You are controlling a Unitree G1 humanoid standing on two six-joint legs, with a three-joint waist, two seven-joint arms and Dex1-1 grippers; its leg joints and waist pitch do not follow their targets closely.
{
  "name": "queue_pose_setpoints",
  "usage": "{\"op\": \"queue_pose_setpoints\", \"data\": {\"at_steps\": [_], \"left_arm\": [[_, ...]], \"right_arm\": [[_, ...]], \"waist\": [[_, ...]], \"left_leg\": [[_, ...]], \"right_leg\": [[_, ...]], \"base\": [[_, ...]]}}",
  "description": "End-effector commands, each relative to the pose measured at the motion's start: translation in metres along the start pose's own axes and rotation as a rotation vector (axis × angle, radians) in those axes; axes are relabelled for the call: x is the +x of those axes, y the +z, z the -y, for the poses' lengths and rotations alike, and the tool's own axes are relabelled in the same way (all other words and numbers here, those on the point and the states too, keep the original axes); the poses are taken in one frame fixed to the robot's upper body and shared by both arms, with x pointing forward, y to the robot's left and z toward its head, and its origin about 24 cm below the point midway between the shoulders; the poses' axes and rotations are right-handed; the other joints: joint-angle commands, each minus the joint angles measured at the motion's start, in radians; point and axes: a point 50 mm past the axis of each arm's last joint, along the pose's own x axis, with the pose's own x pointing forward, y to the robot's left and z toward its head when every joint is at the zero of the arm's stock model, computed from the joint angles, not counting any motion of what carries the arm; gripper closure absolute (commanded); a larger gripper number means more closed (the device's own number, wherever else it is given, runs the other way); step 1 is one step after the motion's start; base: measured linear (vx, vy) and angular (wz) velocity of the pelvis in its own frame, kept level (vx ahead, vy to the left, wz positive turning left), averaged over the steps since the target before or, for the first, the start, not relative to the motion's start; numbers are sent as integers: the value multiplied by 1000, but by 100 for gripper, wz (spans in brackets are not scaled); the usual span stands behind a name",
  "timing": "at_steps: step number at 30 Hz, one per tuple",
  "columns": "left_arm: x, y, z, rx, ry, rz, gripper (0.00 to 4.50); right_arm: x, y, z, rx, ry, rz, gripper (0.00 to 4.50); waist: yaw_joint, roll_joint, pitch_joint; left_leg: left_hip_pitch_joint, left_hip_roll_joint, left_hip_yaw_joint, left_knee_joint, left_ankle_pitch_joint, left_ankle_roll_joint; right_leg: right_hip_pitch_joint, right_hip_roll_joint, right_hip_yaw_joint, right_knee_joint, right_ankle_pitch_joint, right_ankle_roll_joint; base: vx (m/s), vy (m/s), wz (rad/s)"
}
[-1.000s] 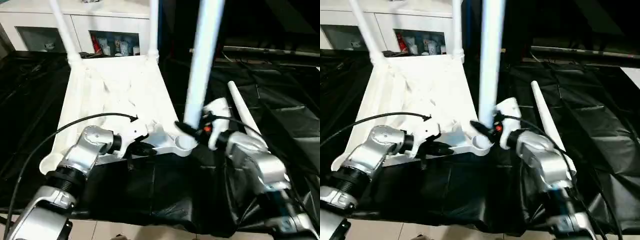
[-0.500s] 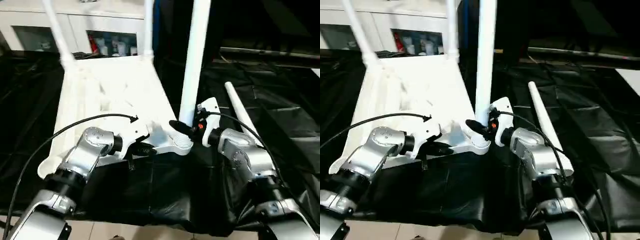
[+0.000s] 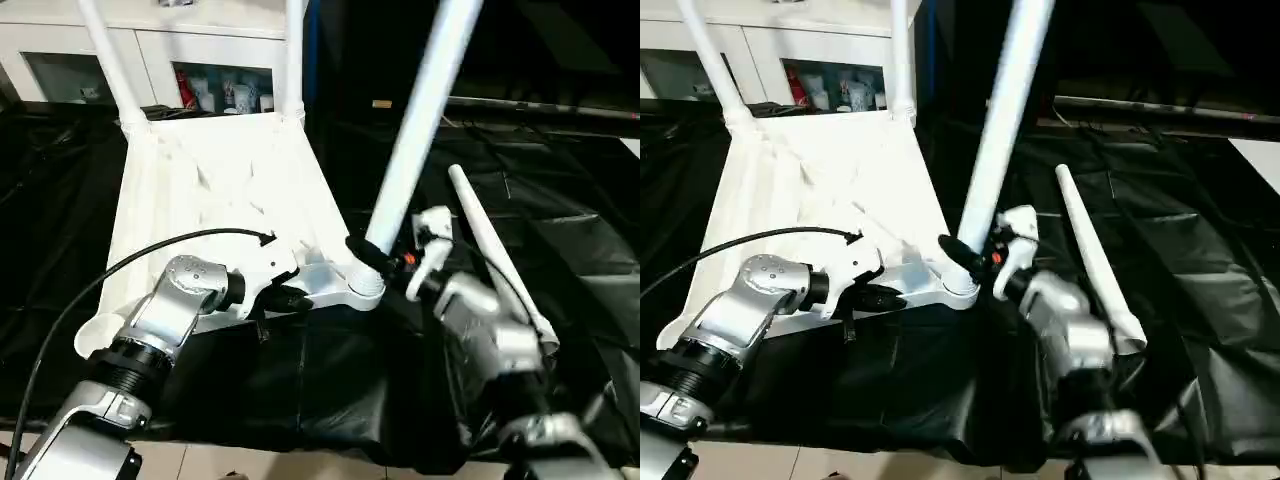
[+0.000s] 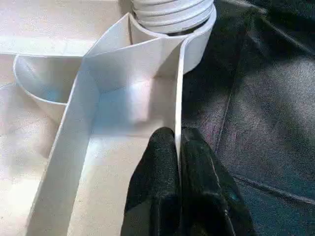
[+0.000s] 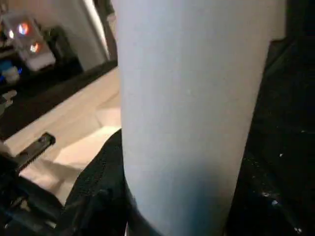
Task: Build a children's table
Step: Insert table leg to table base
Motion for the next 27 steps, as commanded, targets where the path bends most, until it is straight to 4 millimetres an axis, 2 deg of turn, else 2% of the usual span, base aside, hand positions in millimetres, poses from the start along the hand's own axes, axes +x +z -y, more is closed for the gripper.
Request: {"op": "queue_pose_setpoints", "data": {"at_steps": [1, 3, 4, 6, 9, 12, 13, 14, 15, 16, 17, 18, 22, 25, 27], "left_arm": [[-6, -3, -2, -19, 26, -2, 450], [-6, -2, -3, -18, 27, -5, 450], [-6, -2, -3, -18, 28, -5, 450], [-6, -2, -4, -18, 28, -6, 450], [-7, -1, -4, -15, 32, -7, 450], [-7, 0, -4, -15, 35, -7, 450], [-7, 1, -5, -15, 33, -6, 450], [-7, 1, -5, -15, 33, -6, 450], [-7, 1, -5, -14, 30, -8, 450], [-7, 1, -5, -12, 29, -9, 450], [-7, 1, -5, -11, 26, -10, 450], [-7, 1, -5, -11, 25, -10, 450], [-6, 1, -5, -10, 23, -10, 450], [-5, 1, -4, -8, 21, -11, 450], [-5, 1, -4, -7, 22, -11, 450]], "right_arm": [[-13, -33, 4, 35, -68, -101, 259], [-16, -39, 3, 18, -102, -76, 259], [-17, -40, 4, 17, -115, -67, 259], [-18, -41, 4, 19, -121, -63, 259], [-19, -43, 4, -11, -157, -26, 259], [-20, -42, 5, -24, -181, -1, 259], [-20, -43, 7, -31, -200, 11, 259], [-20, -43, 7, -33, -204, 12, 259], [-21, -44, 8, -42, -229, 24, 259], [-22, -45, 8, -48, -244, 31, 259], [-23, -46, 9, -53, -258, 39, 259], [-23, -46, 9, -56, -266, 45, 259], [-26, -45, 8, -92, -294, 90, 259], [-29, -46, 5, -127, -298, 104, 259], [-29, -46, 4, -135, -300, 108, 259]], "waist": [[14, 12, -63], [15, 20, -62], [14, 17, -61], [14, 17, -61], [17, 26, -60], [16, 27, -60], [16, 37, -60], [15, 34, -60], [16, 40, -59], [15, 39, -56], [16, 47, -58], [15, 41, -56], [20, 52, -54], [21, 48, -57], [23, 51, -57]], "left_leg": [[7, 34, -7, -73, -139, 21], [7, 35, -9, -75, -157, 16], [7, 35, -8, -76, -170, 12], [8, 34, -9, -77, -174, 11], [9, 35, -12, -80, -197, 5], [8, 35, -12, -81, -210, 1], [9, 34, -13, -81, -214, 2], [9, 35, -13, -81, -218, 2], [9, 35, -14, -83, -233, 0], [10, 35, -13, -84, -253, -2], [11, 35, -14, -84, -259, -5], [10, 35, -13, -84, -264, -5], [15, 36, -15, -88, -296, -10], [13, 35, -13, -87, -266, -1], [12, 34, -14, -87, -258, 4]], "right_leg": [[48, -78, 40, -68, -6, -268], [47, -80, 40, -69, -20, -271], [46, -80, 40, -71, -30, -270], [48, -79, 40, -71, -35, -269], [46, -80, 40, -72, -44, -268], [47, -80, 40, -72, -44, -271], [47, -79, 40, -71, -29, -275], [46, -78, 40, -72, -27, -277], [45, -79, 39, -73, -42, -279], [45, -79, 40, -76, -67, -277], [44, -81, 41, -75, -72, -278], [44, -80, 42, -78, -78, -277], [42, -79, 43, -82, -118, -269], [44, -76, 42, -78, -61, -271], [45, -77, 42, -77, -47, -271]], "base": [[0, 0, 0], [0, 0, 0], [0, 0, 0], [0, 0, 0], [0, 0, 0], [0, 0, 0], [0, 0, 0], [0, 0, 0], [0, 0, 0], [0, 0, 0], [0, 0, 0], [0, 0, 0], [0, 0, 0], [0, 0, 0], [0, 0, 0]]}}
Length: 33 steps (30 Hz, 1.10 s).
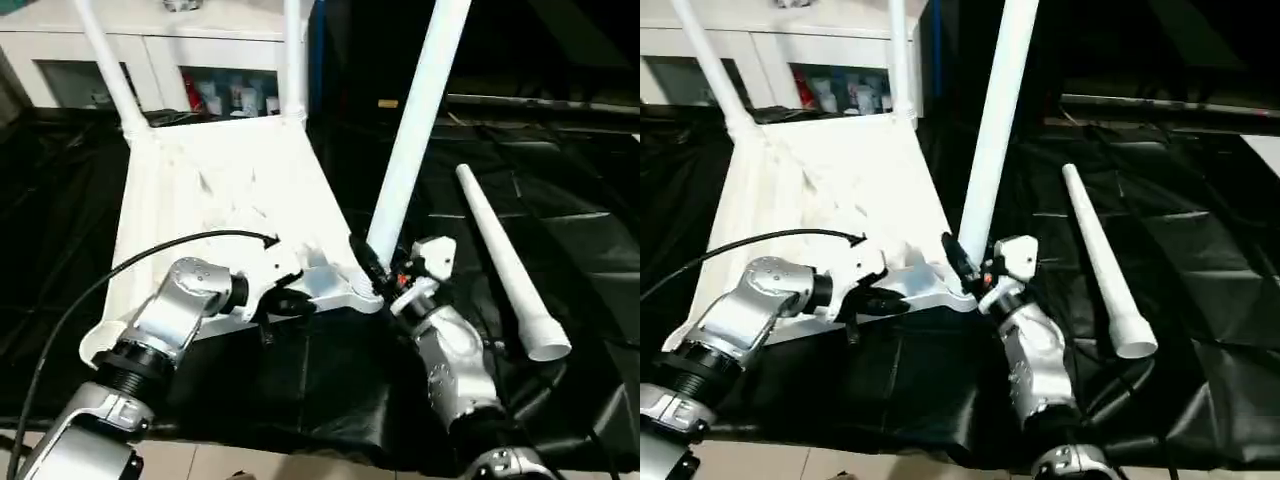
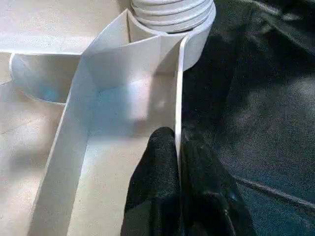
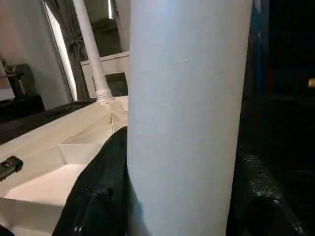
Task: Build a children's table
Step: Insert table leg to table base
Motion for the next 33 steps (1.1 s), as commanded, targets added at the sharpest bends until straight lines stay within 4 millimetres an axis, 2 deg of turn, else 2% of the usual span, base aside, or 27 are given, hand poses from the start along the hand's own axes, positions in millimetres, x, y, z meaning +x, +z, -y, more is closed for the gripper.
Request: {"op": "queue_pose_setpoints", "data": {"at_steps": [1, 2, 3, 6, 7, 8, 10, 11, 12, 13, 15, 16, 17, 20, 24, 29, 33], "left_arm": [[-10, -1, -7, 1, 41, -9, 450], [-10, -1, -7, 1, 42, -9, 450], [-10, -1, -7, 2, 43, -8, 450], [-10, -1, -7, 2, 44, -5, 450], [-10, -1, -7, 1, 45, -3, 450], [-10, -2, -7, 1, 45, -3, 450], [-8, -2, -6, 5, 44, 2, 450], [-8, -2, -6, 6, 45, 4, 450], [-8, -2, -6, 7, 45, 6, 450], [-8, -2, -7, 7, 47, 8, 450], [-8, -1, -7, 7, 50, 12, 450], [-9, -2, -7, 7, 52, 14, 450], [-9, -2, -7, 8, 52, 15, 450], [-9, -2, -8, 11, 54, 24, 450], [-9, -2, -7, 15, 46, 34, 450], [-8, -1, -8, 21, 45, 40, 450], [-9, 0, -10, 44, 33, 38, 450]], "right_arm": [[-28, -22, 16, -22, -121, -110, 259], [-28, -22, 16, -26, -119, -109, 259], [-28, -21, 15, -41, -113, -104, 259], [-29, -18, 11, -87, -84, -86, 259], [-29, -18, 11, -88, -83, -85, 259], [-29, -18, 11, -88, -83, -85, 259], [-30, -17, 11, -94, -72, -89, 259], [-30, -16, 11, -95, -68, -86, 259], [-29, -14, 11, -96, -65, -77, 259], [-29, -11, 11, -97, -62, -67, 259], [-28, -8, 12, -100, -56, -59, 259], [-29, -6, 13, -99, -47, -61, 259], [-29, -6, 13, -97, -42, -63, 259], [-31, -8, 12, -70, 51, -149, 259], [-33, -10, 8, -47, 177, -210, 259], [-32, -15, 11, 11, 263, -314, 259], [-32, -13, 17, 10, 350, -382, 259]], "waist": [[6, 17, -57], [8, 20, -56], [7, 15, -56], [9, 16, -56], [8, 8, -55], [10, 11, -56], [8, 2, -55], [11, 7, -55], [11, 8, -54], [11, 1, -54], [14, 3, -56], [13, -3, -55], [15, -1, -56], [14, -9, -57], [15, -10, -56], [13, -11, -55], [13, -11, -58]], "left_leg": [[5, 36, -12, -83, -257, 7], [5, 36, -12, -84, -262, 5], [5, 35, -11, -84, -263, 6], [5, 35, -11, -85, -253, 6], [4, 36, -10, -86, -250, 11], [4, 36, -11, -85, -245, 13], [3, 36, -9, -86, -237, 20], [4, 37, -9, -86, -232, 21], [4, 37, -9, -87, -235, 22], [4, 37, -8, -88, -230, 24], [4, 37, -8, -86, -215, 27], [4, 37, -7, -85, -203, 31], [3, 36, -6, -84, -194, 36], [2, 36, -4, -82, -160, 48], [1, 35, -3, -80, -158, 58], [3, 36, -3, -82, -174, 44], [4, 35, -2, -79, -160, 46]], "right_leg": [[41, -77, 43, -75, -51, -270], [40, -77, 43, -76, -67, -266], [41, -78, 43, -77, -73, -264], [41, -77, 44, -79, -86, -252], [40, -76, 45, -80, -84, -249], [41, -77, 45, -78, -83, -250], [40, -76, 45, -80, -81, -247], [40, -77, 45, -79, -84, -244], [38, -77, 45, -81, -90, -241], [40, -76, 46, -81, -91, -237], [40, -77, 46, -80, -83, -233], [40, -76, 46, -79, -75, -231], [41, -77, 46, -79, -68, -229], [43, -75, 45, -77, -42, -226], [44, -76, 45, -80, -57, -221], [41, -77, 45, -85, -113, -220], [43, -76, 45, -83, -87, -225]], "base": [[0, 0, 0], [0, 0, 0], [0, 0, 0], [0, 0, 0], [0, 0, 0], [0, 0, 0], [0, 0, 0], [0, 0, 0], [0, 0, 0], [0, 0, 0], [0, 0, 0], [0, 0, 0], [0, 0, 0], [0, 0, 0], [0, 0, 0], [0, 0, 0], [0, 0, 0]]}}
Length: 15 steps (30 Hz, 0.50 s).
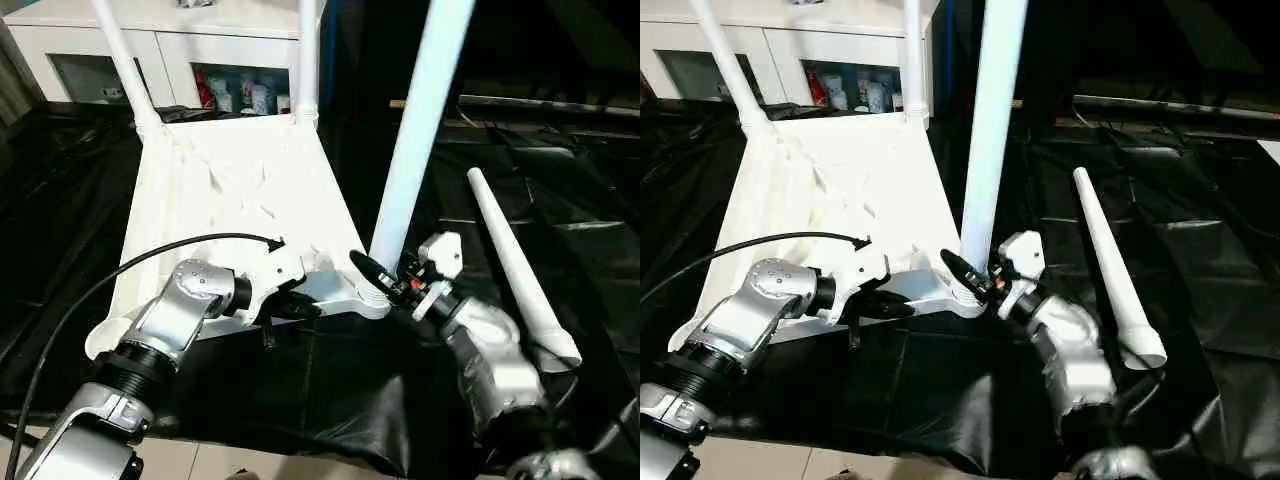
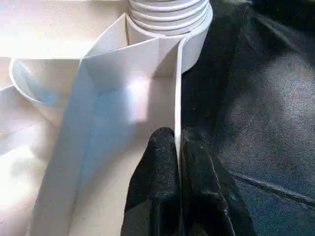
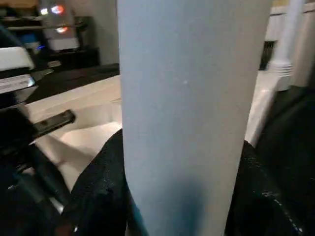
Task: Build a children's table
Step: Insert table leg to table base
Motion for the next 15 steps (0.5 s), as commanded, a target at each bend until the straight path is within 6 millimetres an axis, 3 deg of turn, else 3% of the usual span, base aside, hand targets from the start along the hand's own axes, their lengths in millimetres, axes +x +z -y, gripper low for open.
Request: {"op": "queue_pose_setpoints", "data": {"at_steps": [1, 4, 8, 15], "left_arm": [[-13, 0, -12, 4, 69, 8, 450], [-15, 0, -14, 21, 64, 1, 450], [-14, 3, -13, 48, 24, 10, 450], [-13, 4, -7, 75, -54, 18, 450]], "right_arm": [[-15, -35, -6, 95, 58, -189, 259], [-18, -32, 1, 87, 85, -222, 259], [-21, -22, 13, 60, 127, -245, 259], [-24, -18, 15, 40, 210, -266, 259]], "waist": [[-4, -5, -54], [-5, -3, -54], [-4, -9, -55], [-1, -10, -58]], "left_leg": [[2, 34, -5, -68, -156, 47], [3, 35, -4, -66, -159, 45], [3, 35, -4, -66, -159, 47], [3, 38, -3, -63, -132, 64]], "right_leg": [[42, -75, 44, -72, -82, -226], [41, -76, 44, -73, -91, -228], [43, -76, 43, -74, -102, -231], [42, -76, 41, -66, -55, -245]], "base": [[0, 0, 0], [0, 0, 0], [0, 0, 0], [0, 0, 0]]}}
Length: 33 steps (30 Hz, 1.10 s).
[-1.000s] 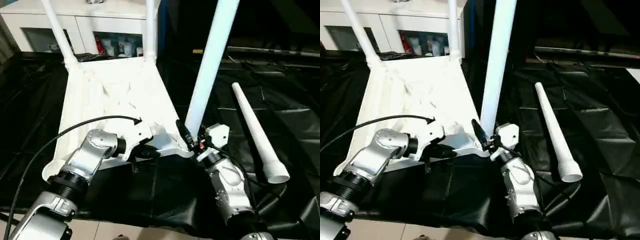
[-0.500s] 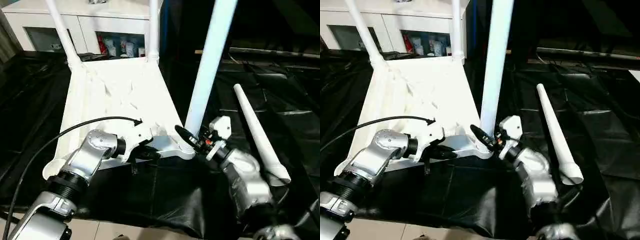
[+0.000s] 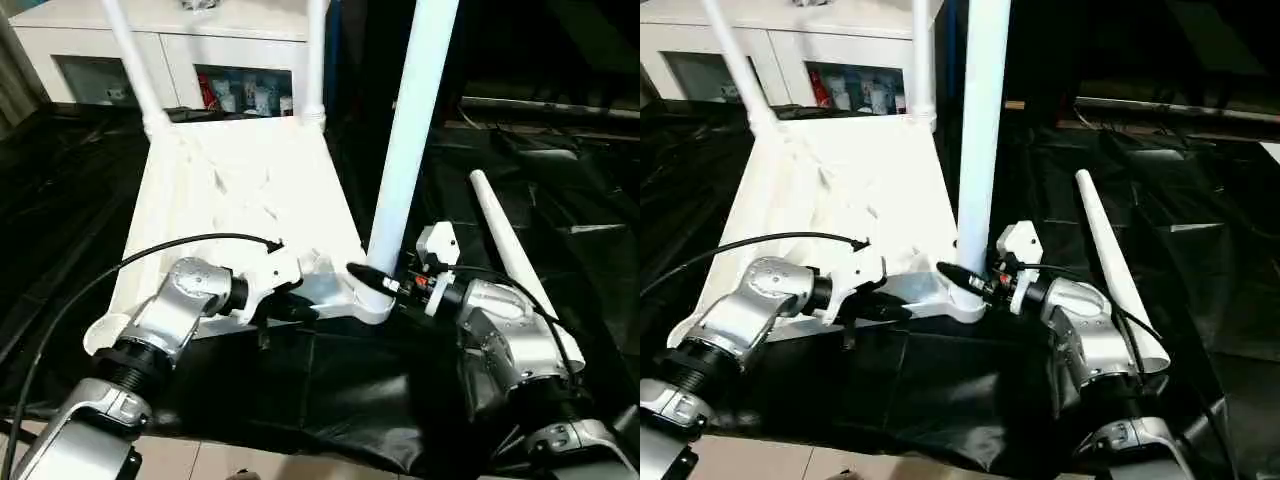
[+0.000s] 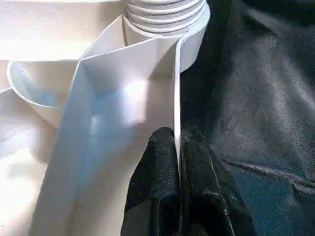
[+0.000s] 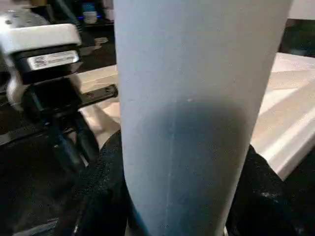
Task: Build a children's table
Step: Insert table leg to table base
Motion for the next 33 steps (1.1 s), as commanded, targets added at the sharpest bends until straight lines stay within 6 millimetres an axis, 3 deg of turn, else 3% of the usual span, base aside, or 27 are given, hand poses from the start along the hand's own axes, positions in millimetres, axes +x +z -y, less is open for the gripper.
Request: {"op": "queue_pose_setpoints", "data": {"at_steps": [1, 12, 14, 16, 17, 19, 21, 23, 26, 28, 29, 30, 31, 33], "left_arm": [[-9, 7, -6, 34, 7, 20, 450], [-13, 5, -16, 61, 27, -24, 450], [-13, 4, -17, 54, 41, -23, 450], [-10, 2, -20, 9, 85, -9, 450], [-8, 1, -20, -5, 98, -5, 450], [-4, 1, -21, -36, 128, 9, 450], [3, 3, -22, -99, 175, 40, 450], [10, 4, -23, -129, 232, 37, 450], [19, 6, -25, -160, 303, 18, 450], [32, 11, -28, -246, 415, 9, 450], [45, 19, -29, -327, 499, 18, 450], [45, 19, -29, -327, 499, 18, 450], [51, 23, -29, -356, 524, 25, 450], [64, 34, -26, -386, 551, 38, 450]], "right_arm": [[-20, -32, -2, 85, -7, -156, 259], [-26, -42, 3, 81, -70, -184, 259], [-26, -45, 5, 93, -129, -177, 259], [-25, -51, 15, 132, -339, -150, 259], [-25, -53, 17, 148, -387, -147, 259], [-25, -58, 20, 158, -487, -175, 259], [-20, -64, 19, 197, -577, -176, 259], [-13, -67, 19, 218, -651, -184, 259], [-2, -68, 19, 216, -726, -201, 259], [10, -66, 20, 201, -832, -226, 259], [19, -64, 21, 213, -912, -235, 259], [19, -64, 21, 213, -912, -235, 259], [22, -64, 21, 219, -937, -238, 259], [28, -61, 21, 210, -990, -240, 259]], "waist": [[-3, -10, -56], [-4, -13, -53], [-5, -11, -52], [-10, -10, -48], [-12, -9, -47], [-19, -11, -45], [-25, -8, -44], [-31, -16, -45], [-32, -11, -45], [-31, -17, -46], [-32, -20, -46], [-32, -20, -46], [-30, -21, -48], [-24, -24, -52]], "left_leg": [[3, 37, -3, -63, -126, 67], [7, 39, -4, -68, -179, 42], [8, 41, -6, -71, -194, 32], [8, 39, -6, -75, -225, 17], [12, 39, -8, -78, -254, 0], [9, 39, -11, -82, -269, -16], [13, 38, -12, -82, -293, -21], [10, 37, -10, -80, -294, -12], [12, 37, -11, -80, -287, -14], [12, 35, -11, -81, -286, -17], [12, 36, -10, -81, -281, -23], [12, 36, -10, -81, -281, -23], [20, 34, -9, -80, -295, -24], [11, 33, -9, -79, -256, -7]], "right_leg": [[42, -76, 41, -66, -51, -247], [40, -79, 42, -72, -120, -244], [37, -80, 43, -74, -136, -242], [33, -81, 43, -78, -177, -240], [31, -81, 44, -82, -226, -232], [33, -82, 43, -84, -269, -212], [30, -82, 44, -88, -294, -207], [30, -81, 46, -90, -298, -207], [26, -81, 45, -91, -304, -203], [26, -81, 45, -94, -314, -195], [24, -80, 45, -91, -300, -196], [24, -80, 45, -91, -300, -196], [21, -79, 44, -93, -301, -189], [29, -77, 43, -88, -220, -190]], "base": [[0, 0, 0], [0, 0, 0], [0, 0, 0], [0, 0, 0], [0, 0, 0], [0, 0, 0], [0, 0, 0], [0, 0, 0], [0, 0, 0], [0, 0, 0], [0, 0, 0], [0, 0, 0], [0, 0, 0], [0, 0, 0]]}}
